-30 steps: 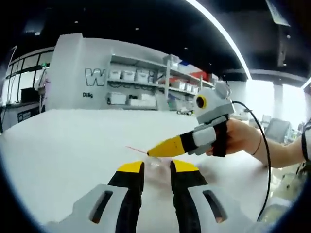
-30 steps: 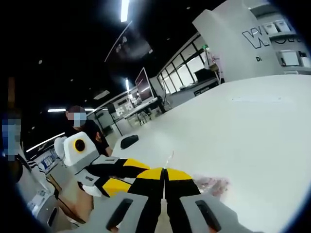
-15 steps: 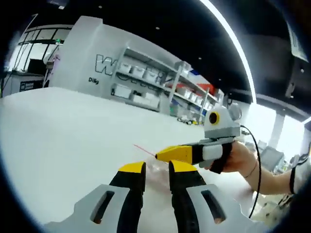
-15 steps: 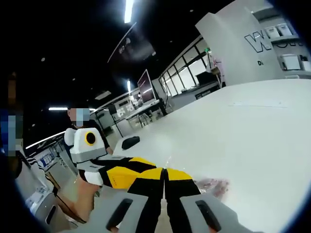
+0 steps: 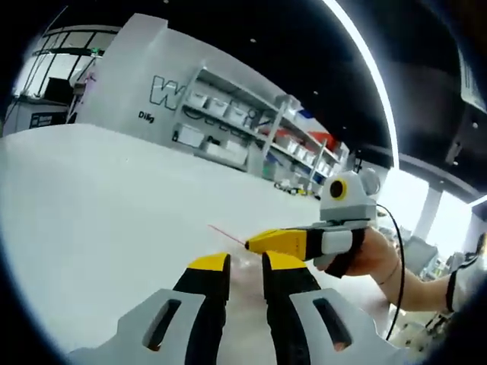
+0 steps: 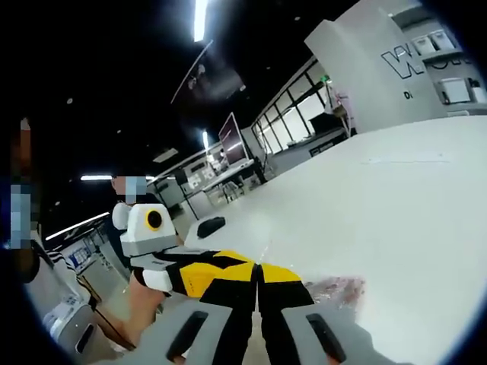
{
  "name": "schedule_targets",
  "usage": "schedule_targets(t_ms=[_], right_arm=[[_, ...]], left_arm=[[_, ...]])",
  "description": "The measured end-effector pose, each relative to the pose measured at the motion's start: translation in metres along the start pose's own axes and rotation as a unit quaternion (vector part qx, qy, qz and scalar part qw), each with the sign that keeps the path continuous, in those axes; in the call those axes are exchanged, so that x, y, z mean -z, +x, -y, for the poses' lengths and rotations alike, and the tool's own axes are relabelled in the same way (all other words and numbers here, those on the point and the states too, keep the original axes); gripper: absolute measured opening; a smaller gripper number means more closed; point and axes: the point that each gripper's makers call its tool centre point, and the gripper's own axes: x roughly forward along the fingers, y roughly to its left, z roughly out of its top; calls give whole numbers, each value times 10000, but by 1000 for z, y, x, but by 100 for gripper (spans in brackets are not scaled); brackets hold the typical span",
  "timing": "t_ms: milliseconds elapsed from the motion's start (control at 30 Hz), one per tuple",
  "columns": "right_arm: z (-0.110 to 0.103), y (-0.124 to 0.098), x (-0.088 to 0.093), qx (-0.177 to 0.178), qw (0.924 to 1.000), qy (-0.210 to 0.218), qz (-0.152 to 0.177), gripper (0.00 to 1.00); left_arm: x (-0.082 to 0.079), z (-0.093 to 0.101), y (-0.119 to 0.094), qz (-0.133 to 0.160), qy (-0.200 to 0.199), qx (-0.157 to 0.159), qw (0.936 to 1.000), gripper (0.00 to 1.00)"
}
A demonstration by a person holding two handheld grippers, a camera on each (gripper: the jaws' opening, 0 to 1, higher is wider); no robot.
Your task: Open the resealable bag by pulling the two sides of the seal apart until the entire bag opening is separated and visibly accessible.
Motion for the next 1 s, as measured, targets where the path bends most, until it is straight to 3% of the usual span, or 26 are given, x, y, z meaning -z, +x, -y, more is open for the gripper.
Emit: schedule_targets(t_ms=[200,1000], right_arm=[[0,-1,-2,-277,9985,467,99,0],[-6,1,-4,-581,9957,713,148,0]], left_arm=[[-1,2,-1,-5,-52,79,10000,17],[0,6,-4,-16,-138,195,9997,11]])
